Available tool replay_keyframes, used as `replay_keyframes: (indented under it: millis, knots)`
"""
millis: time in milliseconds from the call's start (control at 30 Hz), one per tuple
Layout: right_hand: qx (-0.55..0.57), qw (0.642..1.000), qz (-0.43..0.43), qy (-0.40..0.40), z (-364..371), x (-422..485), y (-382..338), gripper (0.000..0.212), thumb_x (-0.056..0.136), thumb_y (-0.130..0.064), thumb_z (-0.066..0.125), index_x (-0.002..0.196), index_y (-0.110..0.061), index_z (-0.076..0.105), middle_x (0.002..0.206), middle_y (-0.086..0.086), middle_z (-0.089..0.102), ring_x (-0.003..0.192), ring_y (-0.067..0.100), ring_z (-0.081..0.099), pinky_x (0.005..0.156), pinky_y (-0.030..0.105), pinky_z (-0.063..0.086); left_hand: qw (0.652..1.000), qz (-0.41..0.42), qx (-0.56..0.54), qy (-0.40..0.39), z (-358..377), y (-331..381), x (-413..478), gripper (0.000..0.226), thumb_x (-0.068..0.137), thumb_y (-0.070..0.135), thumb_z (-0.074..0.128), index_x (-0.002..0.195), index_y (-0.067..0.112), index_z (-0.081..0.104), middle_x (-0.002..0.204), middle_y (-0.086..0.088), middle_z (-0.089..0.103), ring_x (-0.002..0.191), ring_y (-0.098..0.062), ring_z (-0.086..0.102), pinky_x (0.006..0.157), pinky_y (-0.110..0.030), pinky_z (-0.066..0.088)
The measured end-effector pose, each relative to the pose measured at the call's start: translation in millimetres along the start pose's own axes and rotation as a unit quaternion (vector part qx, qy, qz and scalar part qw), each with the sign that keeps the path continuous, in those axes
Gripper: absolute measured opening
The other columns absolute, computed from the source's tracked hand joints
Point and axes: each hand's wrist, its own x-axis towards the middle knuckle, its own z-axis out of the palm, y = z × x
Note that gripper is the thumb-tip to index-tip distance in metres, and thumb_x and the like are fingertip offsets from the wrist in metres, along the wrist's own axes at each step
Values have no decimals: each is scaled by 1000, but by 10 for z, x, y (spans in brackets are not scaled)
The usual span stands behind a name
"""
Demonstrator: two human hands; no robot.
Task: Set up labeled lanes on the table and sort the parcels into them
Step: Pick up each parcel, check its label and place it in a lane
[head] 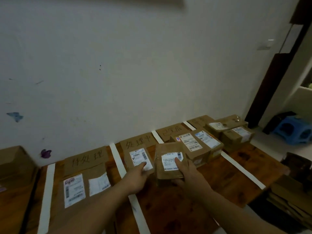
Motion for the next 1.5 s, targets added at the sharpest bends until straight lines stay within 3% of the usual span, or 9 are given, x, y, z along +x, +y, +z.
replay_keyframes:
  millis: [133, 233, 367, 600, 833, 933, 1067, 1200, 1500]
  knots:
    - [-54, 997, -48, -21, -6, 596, 199, 76, 95, -42, 50, 152, -32, 0, 160, 12, 1, 146, 28, 15, 118, 43, 22, 976, 19, 215, 13, 33, -167, 462, 67, 94, 37, 51, 151, 28, 16, 160, -2, 7, 147, -23, 8, 117, -41, 16]
    - [-88, 991, -70, -67, 5, 1039, 338, 75, 96, -42, 48, 152, -34, -2, 160, 12, -5, 146, 31, 16, 117, 46, 23, 961, -23, 275, -2, 164, -277, 726, 78, 92, 45, 51, 152, 31, 2, 160, -4, -7, 147, -28, -4, 118, -45, 12]
    - [-122, 980, -91, -127, 96, 1538, 491, 74, 96, -51, 42, 152, -34, -4, 159, 15, -8, 142, 35, 24, 114, 49, 28, 950, -78, 302, -11, 303, -459, 885, 77, 93, 47, 48, 150, 37, -1, 159, 0, -13, 146, -26, -12, 118, -50, 10]
    - [-92, 974, -114, -173, 445, 1961, 683, 77, 95, -45, 48, 151, -36, -4, 160, 13, -9, 144, 32, 21, 116, 46, 26, 946, -98, 308, -5, 285, -431, 935, 69, 94, 40, 49, 150, 39, 8, 160, 5, -5, 147, -23, -7, 118, -49, 12]
    - [-159, 959, -108, -210, 536, 2086, 723, 84, 94, -22, 53, 152, -33, -7, 157, 18, -14, 145, 37, 5, 116, 48, 22, 944, -115, 308, -18, 288, -405, 940, 72, 94, 39, 49, 150, 39, 4, 160, 5, -10, 146, -23, -11, 116, -53, 11]
    - [-194, 950, -110, -217, 447, 2092, 625, 86, 91, -28, 58, 153, -31, -1, 157, 17, -14, 145, 37, -1, 115, 51, 20, 947, -118, 296, -37, 248, -382, 909, 78, 92, 42, 52, 150, 38, 0, 159, 5, -14, 146, -22, -15, 117, -50, 4]
    - [-202, 952, -159, -164, 361, 1957, 272, 77, 90, -45, 52, 152, -26, 10, 160, 13, -1, 146, 35, -1, 116, 53, 10, 962, -119, 246, 9, 101, -372, 747, 80, 90, 49, 52, 149, 43, -2, 159, 7, -11, 146, -23, -12, 117, -50, 1]
    - [-167, 952, -221, -127, 310, 1688, -444, 66, 93, -46, 47, 150, -26, 18, 158, 10, 15, 145, 31, 13, 117, 50, 15, 961, -145, 223, 80, -225, -563, 211, 76, 91, 49, 50, 150, 39, 2, 160, 3, -9, 146, -22, -11, 119, -49, 4]
    - [-97, 914, -374, -121, 932, 379, -2379, 55, 94, -44, 48, 144, -24, 36, 146, 6, 34, 134, 25, 30, 110, 35, 28, 918, -295, 208, 167, -958, -1782, -2159, 81, 90, 51, 52, 152, 28, 6, 160, -7, -4, 147, -29, -6, 119, -39, 11]
